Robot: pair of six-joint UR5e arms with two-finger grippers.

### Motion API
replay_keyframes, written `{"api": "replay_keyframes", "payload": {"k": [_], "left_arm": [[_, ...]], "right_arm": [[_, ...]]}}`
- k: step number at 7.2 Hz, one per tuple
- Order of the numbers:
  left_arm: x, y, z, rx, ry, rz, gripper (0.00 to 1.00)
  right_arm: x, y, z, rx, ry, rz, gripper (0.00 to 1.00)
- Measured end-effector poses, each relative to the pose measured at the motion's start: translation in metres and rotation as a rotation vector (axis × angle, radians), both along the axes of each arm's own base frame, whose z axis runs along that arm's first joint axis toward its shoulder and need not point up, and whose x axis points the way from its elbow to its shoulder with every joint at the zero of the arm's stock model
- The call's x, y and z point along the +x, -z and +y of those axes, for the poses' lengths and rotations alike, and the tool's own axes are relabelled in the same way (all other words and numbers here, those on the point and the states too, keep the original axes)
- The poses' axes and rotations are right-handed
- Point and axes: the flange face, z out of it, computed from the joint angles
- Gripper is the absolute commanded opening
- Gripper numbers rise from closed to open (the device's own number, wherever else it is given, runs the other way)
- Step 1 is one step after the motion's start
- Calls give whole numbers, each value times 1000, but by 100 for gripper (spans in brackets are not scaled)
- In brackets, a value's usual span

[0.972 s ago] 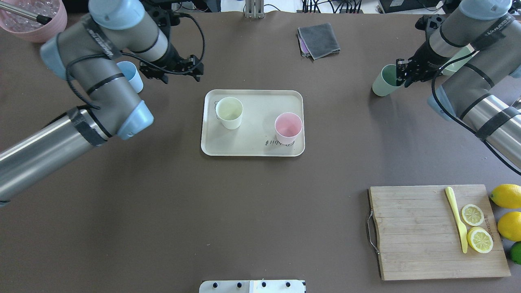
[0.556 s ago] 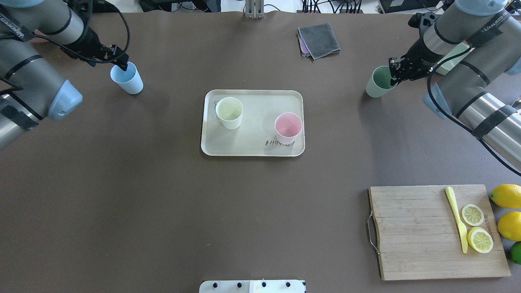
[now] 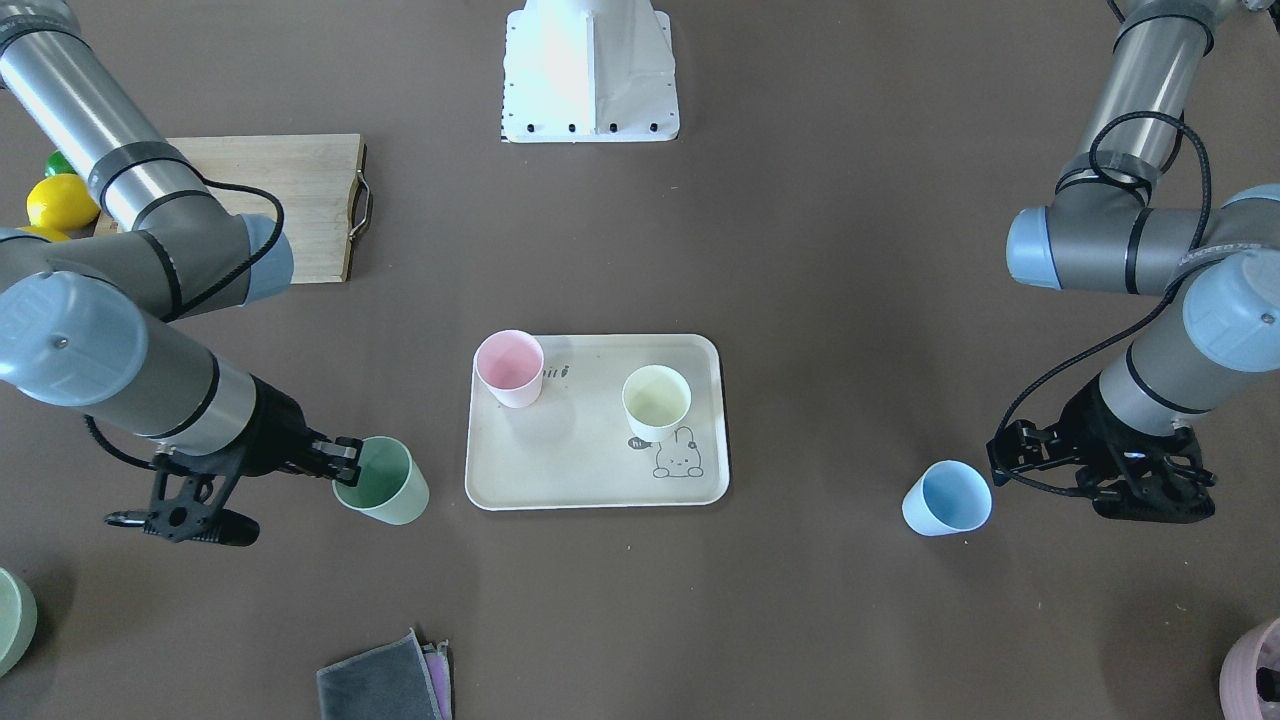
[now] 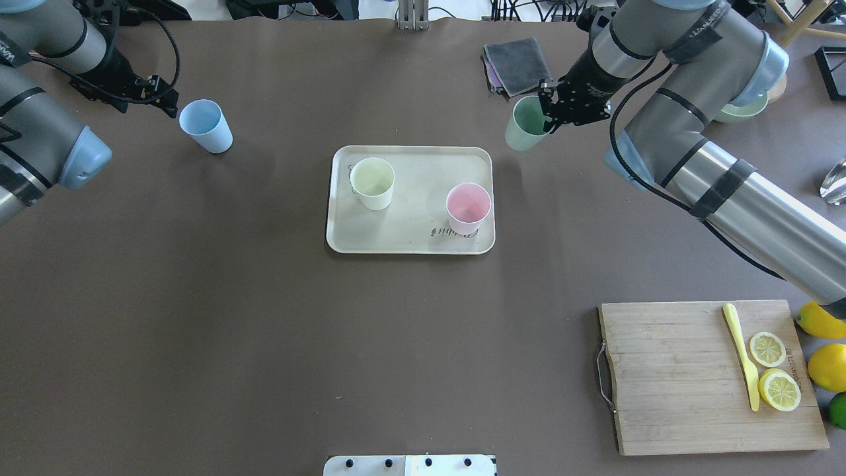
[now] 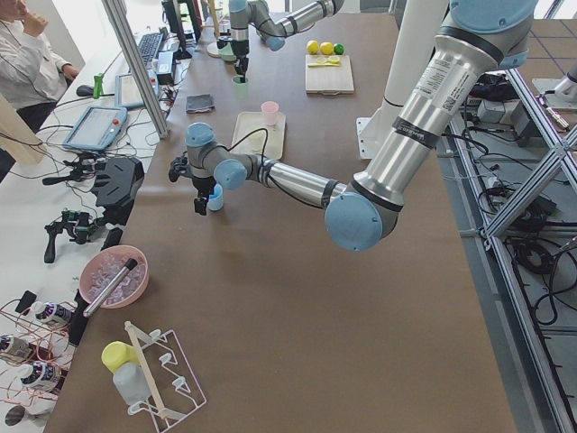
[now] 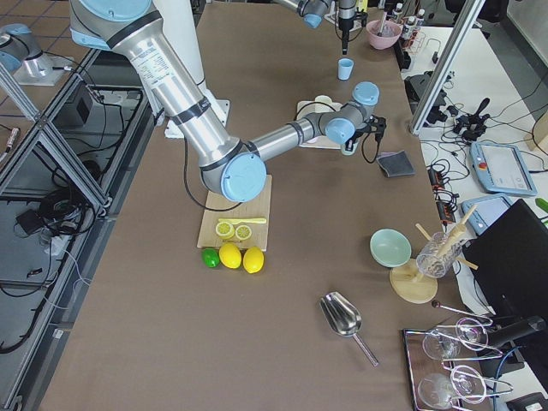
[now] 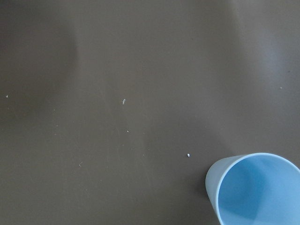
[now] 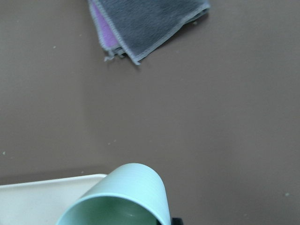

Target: Place all cups on tray

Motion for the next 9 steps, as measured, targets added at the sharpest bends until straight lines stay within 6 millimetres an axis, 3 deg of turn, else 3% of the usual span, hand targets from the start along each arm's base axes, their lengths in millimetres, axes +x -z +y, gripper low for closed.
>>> {"api": "replay_keyframes", "payload": {"k": [1,2,3,4,6,8,9], "left_arm": [[6,1,-5,-2,2,11,93],[12,5,-12,-3,1,17,77],[19,10,-17,-5,-1,20,50],[30,13,-17,-8,-7,24,35],[55,9,-8,-8,-32,26,0],[63,18,-8,-9,-35,36,0],[70,50,-12,-16,-22,67,0]], "right_arm": [[-25,16,11,-7,-4,-3,0],[-48,24,23,-9,-2,1,0],[-68,27,36,-8,4,7,87],[-80,28,44,-6,8,11,100],[-77,37,48,11,10,-1,100],[-41,45,33,7,-2,-32,100],[-20,38,24,11,-8,-35,100]]}}
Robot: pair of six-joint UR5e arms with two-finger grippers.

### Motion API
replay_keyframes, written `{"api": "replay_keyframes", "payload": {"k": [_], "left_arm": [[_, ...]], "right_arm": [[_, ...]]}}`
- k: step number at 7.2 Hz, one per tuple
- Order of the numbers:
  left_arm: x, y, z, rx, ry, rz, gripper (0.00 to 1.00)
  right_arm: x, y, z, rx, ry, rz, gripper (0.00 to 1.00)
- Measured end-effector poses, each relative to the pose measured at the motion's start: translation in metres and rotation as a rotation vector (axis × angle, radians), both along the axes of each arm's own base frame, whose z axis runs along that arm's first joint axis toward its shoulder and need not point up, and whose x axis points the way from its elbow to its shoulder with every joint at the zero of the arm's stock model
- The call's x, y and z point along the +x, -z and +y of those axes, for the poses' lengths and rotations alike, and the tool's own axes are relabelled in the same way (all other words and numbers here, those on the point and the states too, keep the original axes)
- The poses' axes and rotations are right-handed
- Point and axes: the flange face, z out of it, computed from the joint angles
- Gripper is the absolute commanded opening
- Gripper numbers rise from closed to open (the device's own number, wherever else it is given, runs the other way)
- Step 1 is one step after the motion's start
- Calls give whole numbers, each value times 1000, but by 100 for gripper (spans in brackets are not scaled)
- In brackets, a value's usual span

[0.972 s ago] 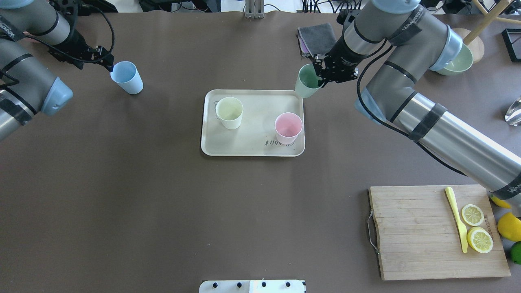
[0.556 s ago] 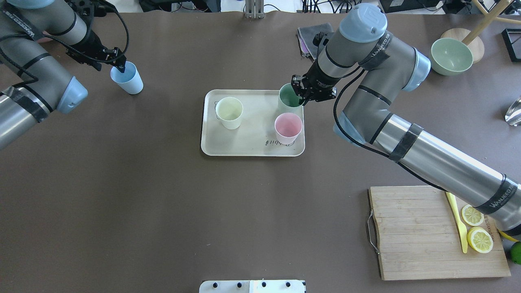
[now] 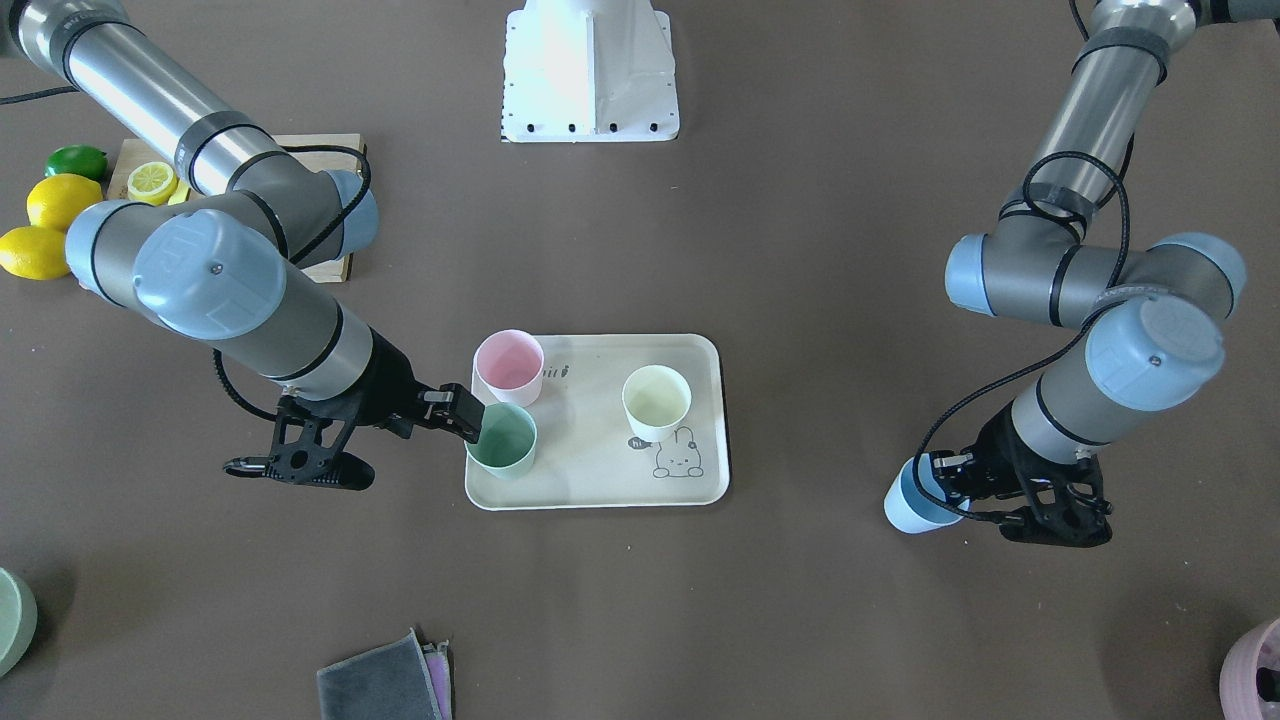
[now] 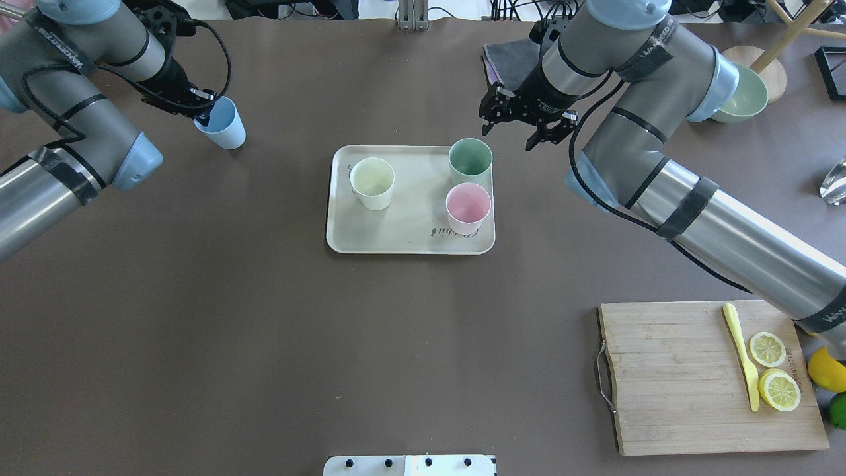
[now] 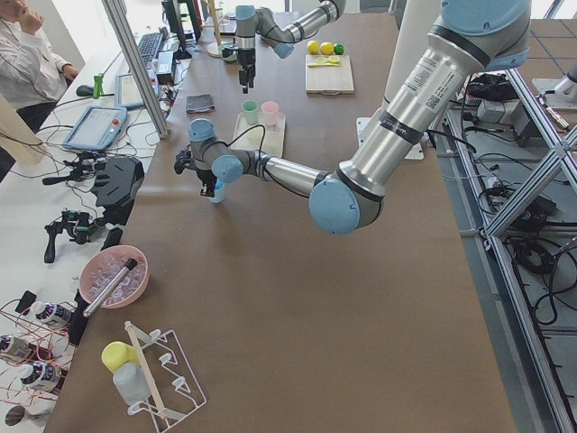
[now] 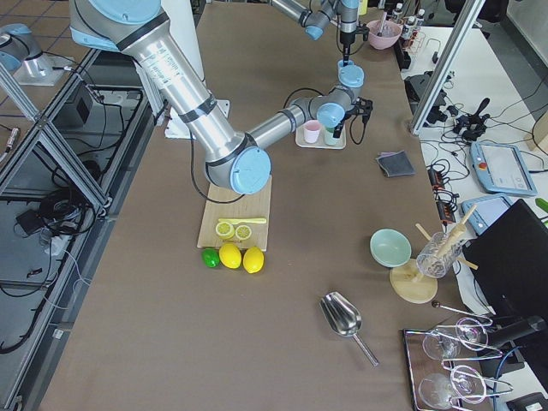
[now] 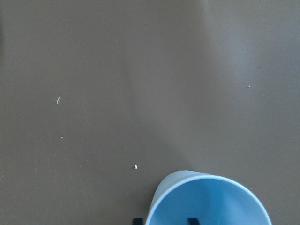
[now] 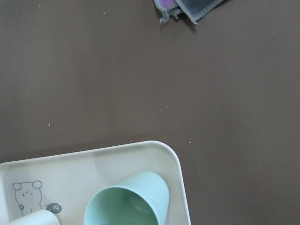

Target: Place all cups on tray

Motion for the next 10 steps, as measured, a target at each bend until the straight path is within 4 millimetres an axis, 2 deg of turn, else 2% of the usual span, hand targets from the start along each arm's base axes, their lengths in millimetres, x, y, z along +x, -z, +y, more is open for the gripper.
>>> {"api": "replay_keyframes", "payload": {"k": [1,2,3,4,5,6,8,9,10], "left_arm": [[17,48,2,-24,13,43,0],[45,96,13,-53,16,80,0],[77,133,28,-81,18,106,0],[108,159,43,-98,32,115,0],[129,170,53,-101,50,111,8],[141,175,57,-99,62,103,97],[149,174,60,-103,69,94,98],[145,175,57,-114,81,94,98],[132,177,51,-131,102,96,98]], "right_arm": [[19,-15,-8,16,1,9,100],[35,-32,-13,34,6,22,100],[48,-47,-17,48,12,33,100],[58,-60,-20,58,16,44,100],[67,-69,-22,63,20,48,100],[74,-75,-23,64,24,48,100],[81,-79,-24,59,29,42,100],[84,-79,-26,54,31,38,100],[88,-81,-27,47,32,33,100]]}}
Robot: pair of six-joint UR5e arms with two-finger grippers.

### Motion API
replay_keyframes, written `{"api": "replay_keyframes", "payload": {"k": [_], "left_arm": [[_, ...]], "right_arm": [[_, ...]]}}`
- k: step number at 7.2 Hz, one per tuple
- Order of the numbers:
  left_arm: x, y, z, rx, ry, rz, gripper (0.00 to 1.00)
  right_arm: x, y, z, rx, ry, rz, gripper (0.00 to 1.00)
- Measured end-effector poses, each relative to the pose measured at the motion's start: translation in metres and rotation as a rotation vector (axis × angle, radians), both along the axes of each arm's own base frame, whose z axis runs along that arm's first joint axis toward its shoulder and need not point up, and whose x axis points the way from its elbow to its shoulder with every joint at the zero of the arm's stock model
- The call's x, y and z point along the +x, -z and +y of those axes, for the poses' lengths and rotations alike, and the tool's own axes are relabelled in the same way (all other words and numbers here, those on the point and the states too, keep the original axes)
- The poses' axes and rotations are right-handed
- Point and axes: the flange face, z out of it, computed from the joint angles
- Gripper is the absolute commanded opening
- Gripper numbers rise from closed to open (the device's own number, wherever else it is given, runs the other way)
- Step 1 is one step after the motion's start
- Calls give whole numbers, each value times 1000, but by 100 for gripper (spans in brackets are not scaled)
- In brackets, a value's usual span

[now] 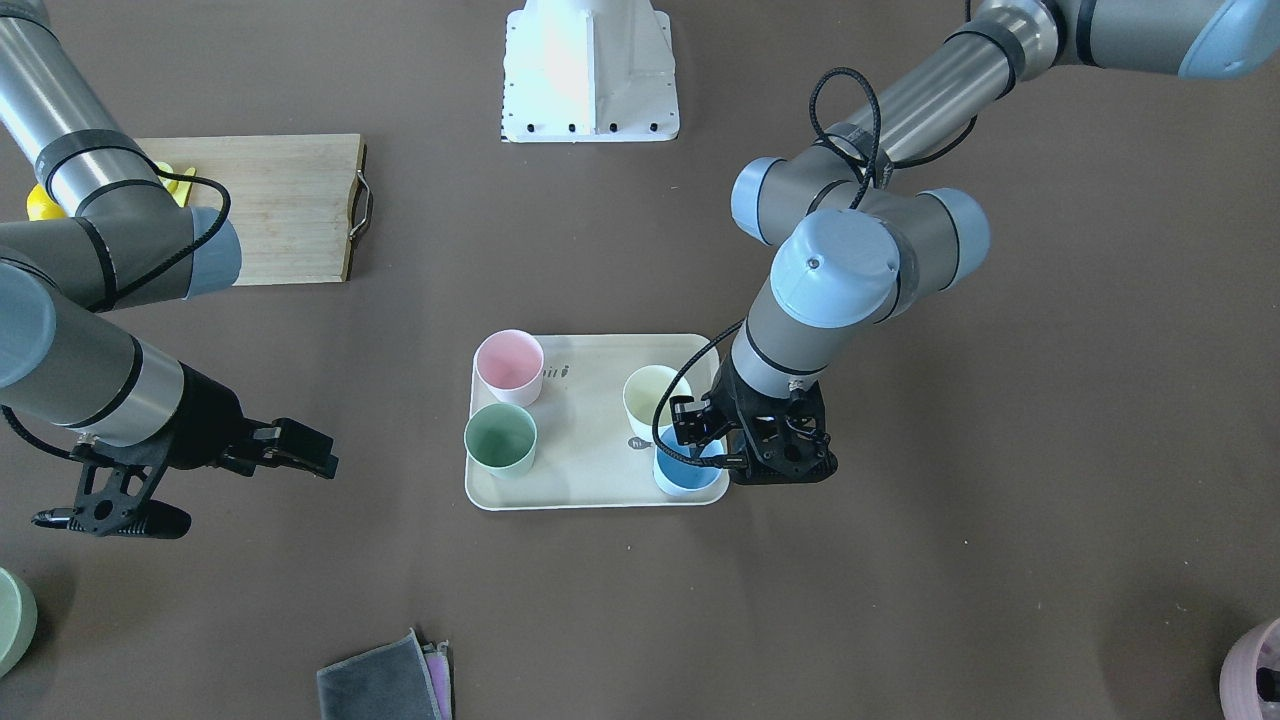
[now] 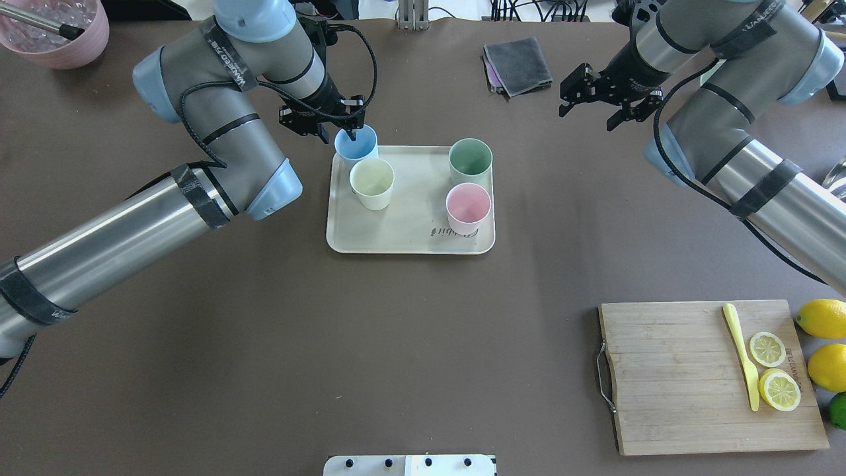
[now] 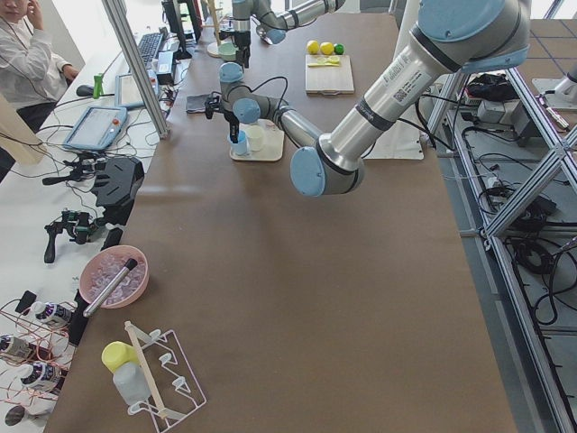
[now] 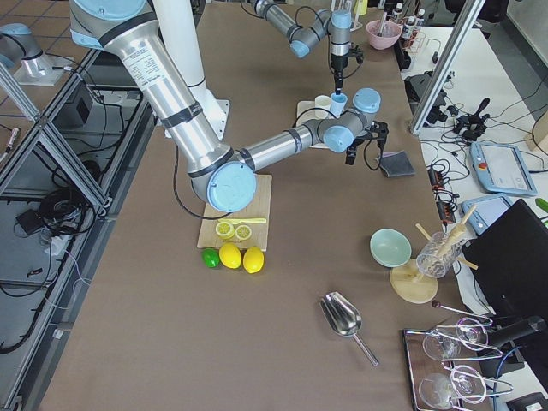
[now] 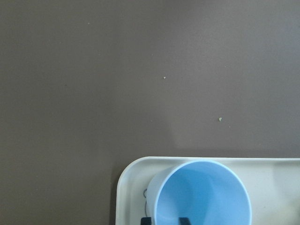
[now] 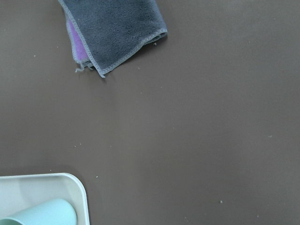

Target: Place all cups on tray

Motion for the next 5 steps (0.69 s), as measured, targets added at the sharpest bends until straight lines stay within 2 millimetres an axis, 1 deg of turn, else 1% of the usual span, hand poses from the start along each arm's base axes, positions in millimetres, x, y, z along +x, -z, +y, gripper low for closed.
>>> {"api": "replay_keyframes", "payload": {"k": [1,2,3,4,5], "left_arm": [[-22,0,-7,-19,10,5,98],[-54,-10,-7,-26,0,19,98],[-96,-28,2,-3,-14,21,98],[-152,-48,18,50,-37,-9,98],[-210,-68,42,113,-72,-58,98]], "right_arm": [[5,-1,-2,-5,-2,-3,100],[19,-5,-6,-10,-6,-10,100],[47,-20,-12,-8,-5,-16,100],[90,-47,-18,16,2,-4,100],[136,-80,-19,57,15,26,100]]}}
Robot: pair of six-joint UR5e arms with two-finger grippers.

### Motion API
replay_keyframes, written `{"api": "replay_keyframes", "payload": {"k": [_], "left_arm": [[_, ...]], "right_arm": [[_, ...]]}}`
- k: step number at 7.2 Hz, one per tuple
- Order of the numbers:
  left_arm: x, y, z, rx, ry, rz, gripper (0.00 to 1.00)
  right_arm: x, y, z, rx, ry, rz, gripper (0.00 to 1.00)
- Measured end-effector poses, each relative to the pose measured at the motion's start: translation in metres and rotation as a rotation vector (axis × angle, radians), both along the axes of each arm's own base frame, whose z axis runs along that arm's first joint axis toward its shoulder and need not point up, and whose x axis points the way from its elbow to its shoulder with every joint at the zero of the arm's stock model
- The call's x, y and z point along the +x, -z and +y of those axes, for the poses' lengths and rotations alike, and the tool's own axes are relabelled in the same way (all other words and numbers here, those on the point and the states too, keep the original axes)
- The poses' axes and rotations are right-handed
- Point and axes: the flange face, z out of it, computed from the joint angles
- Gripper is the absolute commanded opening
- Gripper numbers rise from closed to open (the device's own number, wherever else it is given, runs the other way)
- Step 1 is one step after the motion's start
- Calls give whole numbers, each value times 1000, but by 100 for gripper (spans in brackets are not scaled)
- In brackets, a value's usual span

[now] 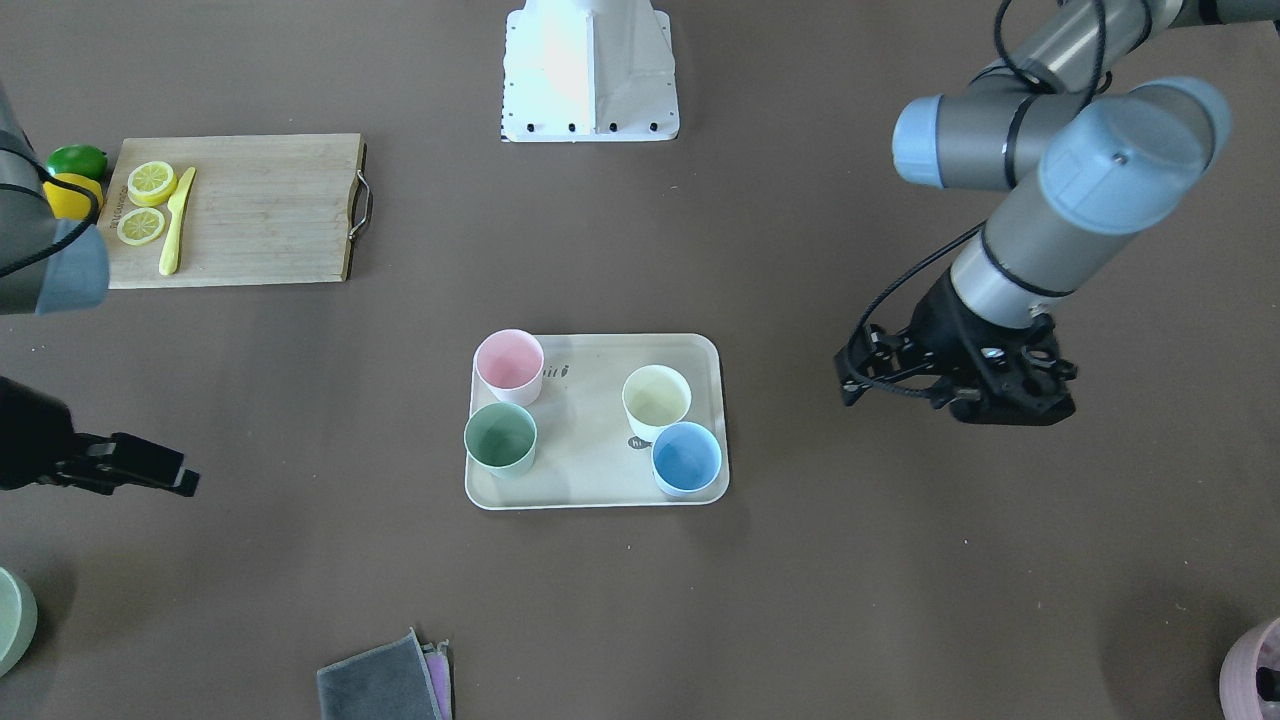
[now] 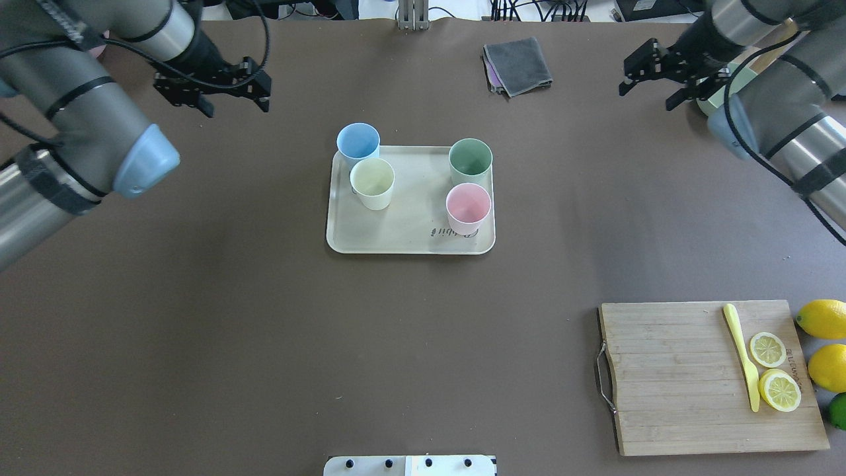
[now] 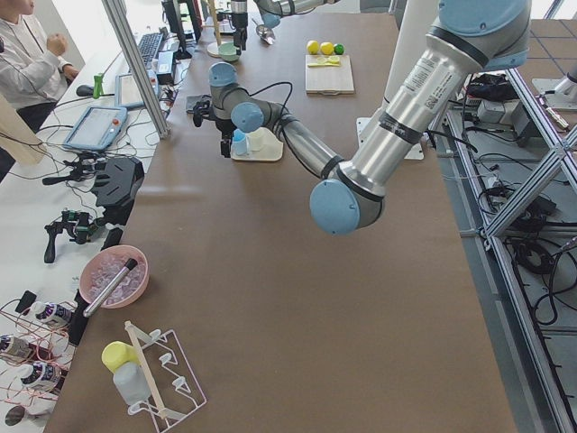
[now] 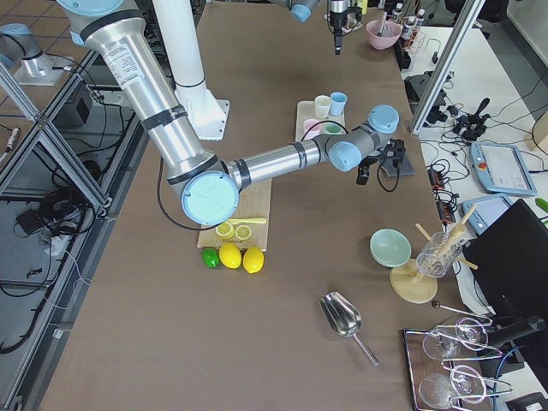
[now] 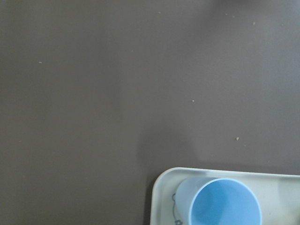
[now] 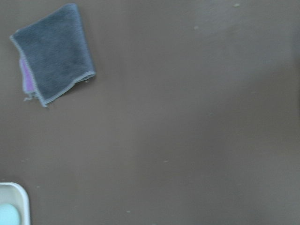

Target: Place all cups on tray

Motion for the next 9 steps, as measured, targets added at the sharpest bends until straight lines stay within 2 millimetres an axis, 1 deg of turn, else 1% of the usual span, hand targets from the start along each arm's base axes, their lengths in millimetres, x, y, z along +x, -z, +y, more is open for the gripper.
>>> {"api": "replay_keyframes", "payload": {"k": [1,2,3,4,5,6,7,8,9], "left_arm": [[-56,-27,20,57,-30,-52,98],[-109,-61,31,111,-61,-103,98],[-161,-102,39,162,-112,-146,98],[-208,-143,45,204,-170,-169,98],[-239,-173,50,225,-204,-180,98],[-253,-196,60,215,-220,-188,98],[-259,-219,72,185,-227,-192,98],[-261,-233,81,154,-223,-188,98],[-262,-240,86,127,-211,-183,98]], "right_arm": [[46,-38,6,46,15,34,100],[93,-79,19,88,28,63,100],[136,-114,42,122,32,83,100],[176,-146,76,147,30,100,100],[205,-172,110,166,31,115,100],[226,-194,137,181,39,128,100],[240,-212,157,193,49,138,100],[249,-219,168,199,49,142,100],[256,-216,175,204,41,145,100]]}}
